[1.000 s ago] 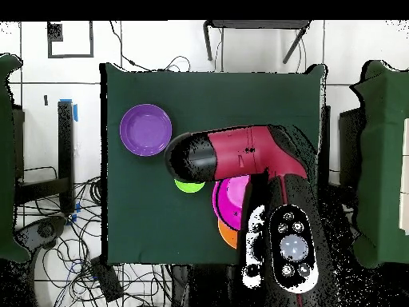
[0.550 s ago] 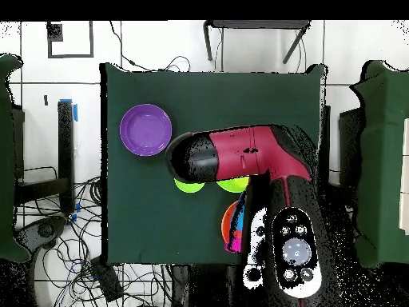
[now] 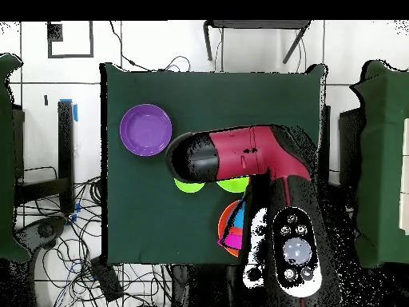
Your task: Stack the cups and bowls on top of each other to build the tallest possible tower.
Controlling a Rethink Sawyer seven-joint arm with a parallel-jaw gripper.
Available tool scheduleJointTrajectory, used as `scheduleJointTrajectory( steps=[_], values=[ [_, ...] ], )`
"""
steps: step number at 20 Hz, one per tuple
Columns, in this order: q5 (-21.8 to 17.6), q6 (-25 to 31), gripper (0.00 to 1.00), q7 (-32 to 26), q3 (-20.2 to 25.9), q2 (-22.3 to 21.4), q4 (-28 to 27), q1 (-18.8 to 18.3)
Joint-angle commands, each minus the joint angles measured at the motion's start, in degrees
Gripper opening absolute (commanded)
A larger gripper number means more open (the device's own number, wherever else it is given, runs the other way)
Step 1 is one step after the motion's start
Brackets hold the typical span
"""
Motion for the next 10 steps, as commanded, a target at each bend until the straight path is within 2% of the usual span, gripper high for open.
scheduleJointTrajectory(
  steps=[1,10],
  values=[
    [-4.38,2.06,1.0,-14.81,4.49,2.09,1.02,-0.43],
    [-4.22,2.06,1.0,-14.52,4.53,2.19,0.85,-0.36]
  ],
)
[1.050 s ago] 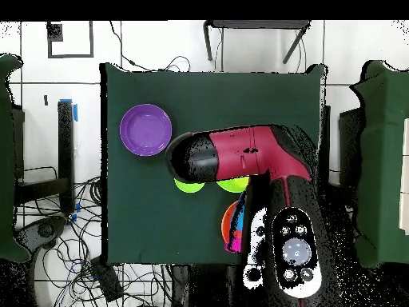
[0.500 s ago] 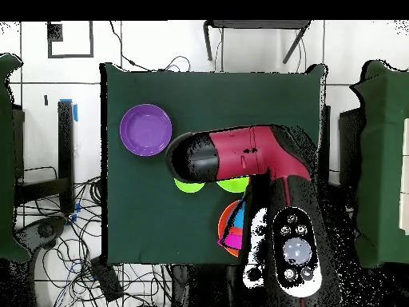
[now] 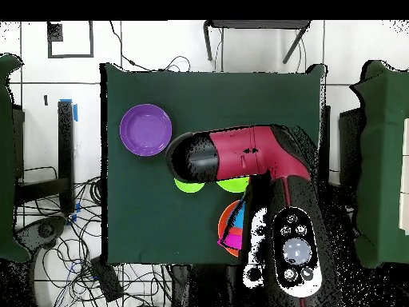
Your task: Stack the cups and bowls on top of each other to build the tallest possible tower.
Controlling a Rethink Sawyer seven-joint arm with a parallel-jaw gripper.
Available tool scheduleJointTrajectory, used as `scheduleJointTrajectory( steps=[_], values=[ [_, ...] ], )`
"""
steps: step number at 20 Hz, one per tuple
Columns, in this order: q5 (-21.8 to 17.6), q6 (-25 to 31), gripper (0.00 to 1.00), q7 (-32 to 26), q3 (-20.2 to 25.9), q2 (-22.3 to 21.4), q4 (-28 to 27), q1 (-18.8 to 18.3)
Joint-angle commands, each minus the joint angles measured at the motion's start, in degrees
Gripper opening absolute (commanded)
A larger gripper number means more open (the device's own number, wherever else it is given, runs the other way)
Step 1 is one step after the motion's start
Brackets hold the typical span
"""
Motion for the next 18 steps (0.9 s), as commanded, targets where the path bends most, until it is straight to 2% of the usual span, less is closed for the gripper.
scheduleJointTrajectory(
  steps=[1,8,13,18],
  values=[
    [-4.2,1.99,1.0,-14.44,4.51,2.19,0.97,-0.36],
    [-4.7,-0.06,1.0,-13.47,4.46,3.01,1.0,-0.35],
    [-5.61,-3.16,1.0,-12.07,3.84,1.9,2.26,-0.12],
    [-4.93,-1.43,1.0,-16.22,5.4,1.06,1.4,-1.47]
  ],
)
